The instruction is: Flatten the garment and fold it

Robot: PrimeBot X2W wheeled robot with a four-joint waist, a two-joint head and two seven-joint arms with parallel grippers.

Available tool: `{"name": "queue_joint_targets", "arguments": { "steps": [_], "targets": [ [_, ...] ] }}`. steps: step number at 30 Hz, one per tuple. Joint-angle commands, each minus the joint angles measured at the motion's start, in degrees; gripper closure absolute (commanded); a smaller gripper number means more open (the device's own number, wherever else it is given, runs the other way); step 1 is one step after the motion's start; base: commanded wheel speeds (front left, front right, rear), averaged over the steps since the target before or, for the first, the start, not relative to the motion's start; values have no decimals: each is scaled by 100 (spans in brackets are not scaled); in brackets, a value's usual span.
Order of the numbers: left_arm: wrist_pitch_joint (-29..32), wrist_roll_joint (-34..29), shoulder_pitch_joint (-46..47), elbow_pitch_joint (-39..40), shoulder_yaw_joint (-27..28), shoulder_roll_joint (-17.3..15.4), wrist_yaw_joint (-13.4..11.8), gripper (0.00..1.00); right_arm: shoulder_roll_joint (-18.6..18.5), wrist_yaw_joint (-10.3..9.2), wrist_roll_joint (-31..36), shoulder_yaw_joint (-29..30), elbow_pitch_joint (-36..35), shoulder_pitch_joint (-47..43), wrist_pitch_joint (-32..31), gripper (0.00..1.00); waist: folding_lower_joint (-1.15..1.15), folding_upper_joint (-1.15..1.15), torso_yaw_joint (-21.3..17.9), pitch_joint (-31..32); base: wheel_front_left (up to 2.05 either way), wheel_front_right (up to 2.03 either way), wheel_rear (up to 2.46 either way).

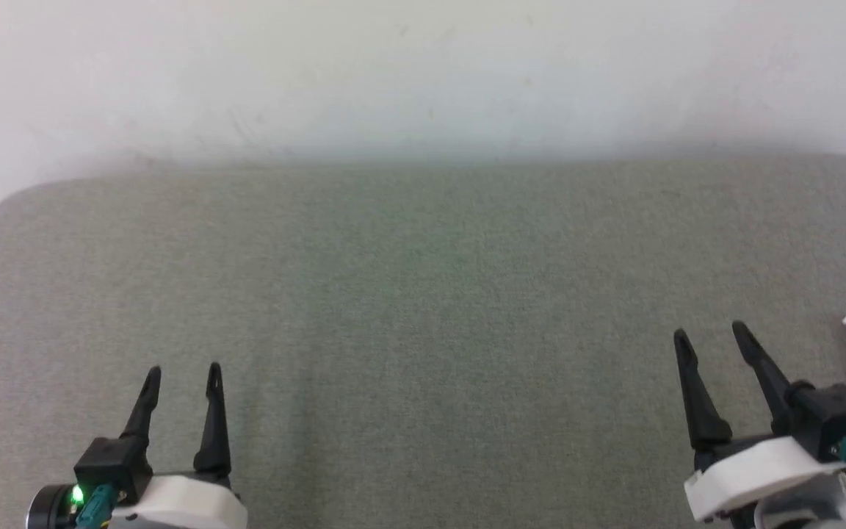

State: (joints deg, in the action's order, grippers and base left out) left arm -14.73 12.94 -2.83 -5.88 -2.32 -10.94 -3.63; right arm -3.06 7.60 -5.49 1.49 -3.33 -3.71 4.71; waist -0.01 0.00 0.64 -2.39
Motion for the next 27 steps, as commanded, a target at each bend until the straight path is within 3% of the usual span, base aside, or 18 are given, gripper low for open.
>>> {"name": "queue_joint_targets", "arguments": {
  "steps": [1, 15, 16, 27],
  "targets": [
    [-22, -45, -81, -41, 13, -49, -10, 0, 12, -11, 18, 4, -69, -130, -40, 0, 1, 0, 138, 167, 0, 0, 0],
    [-8, 27, -224, -431, -171, -67, 125, 0, 17, -11, -143, -24, -139, -517, -245, 0, 1, 0, 133, 415, 0, 0, 0],
    [2, 27, -181, -428, -165, -50, 113, 100, 0, 0, -116, -18, -116, -476, -239, 100, 1, 0, 134, 411, 0, 0, 0],
    [108, -64, -149, -364, -137, 14, 131, 100, -2, -1, -68, -24, -82, -418, -263, 100, 1, 0, 120, 405, 0, 0, 0]
  ]
}}
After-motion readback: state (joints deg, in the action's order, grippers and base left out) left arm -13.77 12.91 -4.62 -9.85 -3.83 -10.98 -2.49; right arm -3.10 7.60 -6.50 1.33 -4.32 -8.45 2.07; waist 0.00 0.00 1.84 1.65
